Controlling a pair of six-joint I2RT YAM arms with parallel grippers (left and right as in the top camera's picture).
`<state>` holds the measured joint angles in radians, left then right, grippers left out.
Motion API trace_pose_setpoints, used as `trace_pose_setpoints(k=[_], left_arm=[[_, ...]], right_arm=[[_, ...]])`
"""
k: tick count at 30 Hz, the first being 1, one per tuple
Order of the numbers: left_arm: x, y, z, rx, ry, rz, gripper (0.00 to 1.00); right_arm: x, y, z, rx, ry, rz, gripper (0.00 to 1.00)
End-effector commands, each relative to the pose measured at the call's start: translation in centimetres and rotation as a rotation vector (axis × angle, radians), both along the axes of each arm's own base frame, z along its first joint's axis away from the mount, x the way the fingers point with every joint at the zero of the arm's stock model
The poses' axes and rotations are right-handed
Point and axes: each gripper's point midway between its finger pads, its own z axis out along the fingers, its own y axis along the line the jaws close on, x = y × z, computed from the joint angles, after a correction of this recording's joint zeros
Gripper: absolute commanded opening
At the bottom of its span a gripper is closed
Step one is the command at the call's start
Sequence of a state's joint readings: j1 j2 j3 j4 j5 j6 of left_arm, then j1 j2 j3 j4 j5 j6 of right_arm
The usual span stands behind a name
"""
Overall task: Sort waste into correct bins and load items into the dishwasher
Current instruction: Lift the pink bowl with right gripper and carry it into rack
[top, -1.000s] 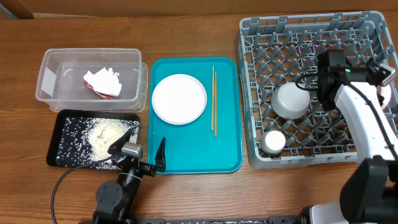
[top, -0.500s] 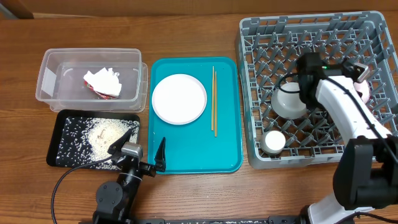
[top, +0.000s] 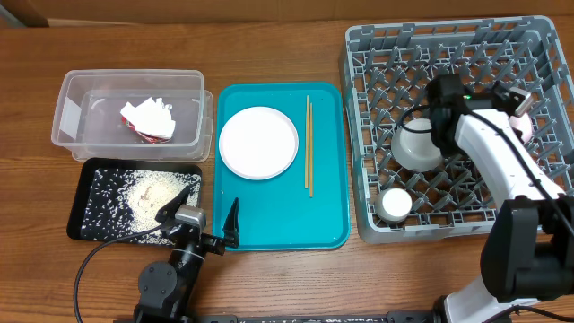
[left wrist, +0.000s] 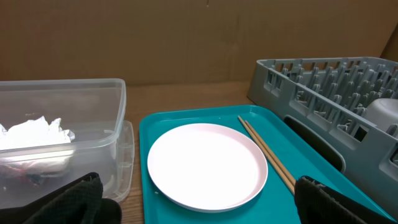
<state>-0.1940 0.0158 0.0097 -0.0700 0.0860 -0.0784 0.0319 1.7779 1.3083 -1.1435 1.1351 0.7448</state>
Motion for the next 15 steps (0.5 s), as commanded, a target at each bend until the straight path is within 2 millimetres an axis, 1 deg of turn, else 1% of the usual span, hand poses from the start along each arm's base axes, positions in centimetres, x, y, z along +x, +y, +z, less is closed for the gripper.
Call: trace_pose_setpoints(k=[1, 3, 6, 9, 15], left_arm=[[0.0, 0.1, 0.0, -0.015, -0.002, 0.005, 1.00], [0.0, 0.1, 0.0, -0.015, -0.002, 0.005, 1.00], [0.0, 0.1, 0.0, -0.015, -0.001, 0.005, 1.00], [0.0, 0.1, 0.0, -0.015, -0.002, 0.005, 1.00], [0.0, 0.1, 0.0, -0.015, -0.001, 0.005, 1.00]], right_arm=[[-0.2, -1.7, 0.4, -0.042, -0.008, -0.037, 0.04], [0.2, -2.1, 0.4, -0.041, -0.003, -0.028, 0.04], [1.0, -2.1, 0.4, -0.037, 0.003, -0.001, 0.04], [1.6, -1.5, -0.2, 0.003, 0.008, 0.027, 0.04], [1.3, -0.1, -1.6, 0.084, 0.060, 0.061, 0.04]])
